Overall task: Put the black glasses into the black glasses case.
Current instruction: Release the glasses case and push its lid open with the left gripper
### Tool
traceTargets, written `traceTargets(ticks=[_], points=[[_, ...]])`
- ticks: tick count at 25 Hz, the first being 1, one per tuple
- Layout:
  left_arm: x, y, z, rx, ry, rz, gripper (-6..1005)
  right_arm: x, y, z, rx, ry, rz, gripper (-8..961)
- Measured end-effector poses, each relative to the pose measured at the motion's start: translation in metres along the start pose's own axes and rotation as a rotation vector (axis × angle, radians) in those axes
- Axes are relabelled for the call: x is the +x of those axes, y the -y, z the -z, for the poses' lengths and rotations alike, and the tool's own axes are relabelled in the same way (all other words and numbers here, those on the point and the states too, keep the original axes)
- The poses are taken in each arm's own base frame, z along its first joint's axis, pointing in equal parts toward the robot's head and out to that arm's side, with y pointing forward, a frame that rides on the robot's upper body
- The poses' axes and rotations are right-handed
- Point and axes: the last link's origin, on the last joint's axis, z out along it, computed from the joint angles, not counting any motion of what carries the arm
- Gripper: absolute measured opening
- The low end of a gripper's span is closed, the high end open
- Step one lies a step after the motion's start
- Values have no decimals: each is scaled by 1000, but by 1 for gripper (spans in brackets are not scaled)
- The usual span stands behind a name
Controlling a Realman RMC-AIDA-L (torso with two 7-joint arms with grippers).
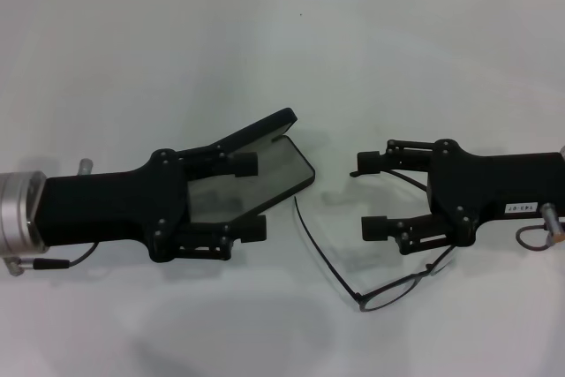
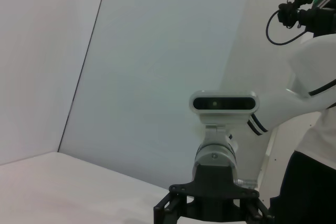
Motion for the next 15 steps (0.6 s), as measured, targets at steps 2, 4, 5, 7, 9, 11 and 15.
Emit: traceTargets(ticks=[2, 4, 5, 7, 9, 11, 15], points=[[0, 0, -1, -1, -1, 0, 840, 0, 0, 0, 1, 0, -1, 868], [0, 0, -1, -2, -1, -1, 838, 0, 0, 0, 1, -1, -1, 869], [0, 0, -1, -3, -1, 0, 837, 0, 0, 0, 1, -1, -1, 869], [0, 0, -1, -3, -2, 0, 834, 0, 0, 0, 2, -1, -1, 869], [0, 0, -1, -4, -3, 1, 831, 0, 0, 0, 3, -1, 0, 868], [0, 0, -1, -4, -4, 1, 829, 0, 0, 0, 3, -1, -1, 868], [3, 0, -2, 5, -24, 5, 824, 5, 1, 3, 35, 3, -6, 868]])
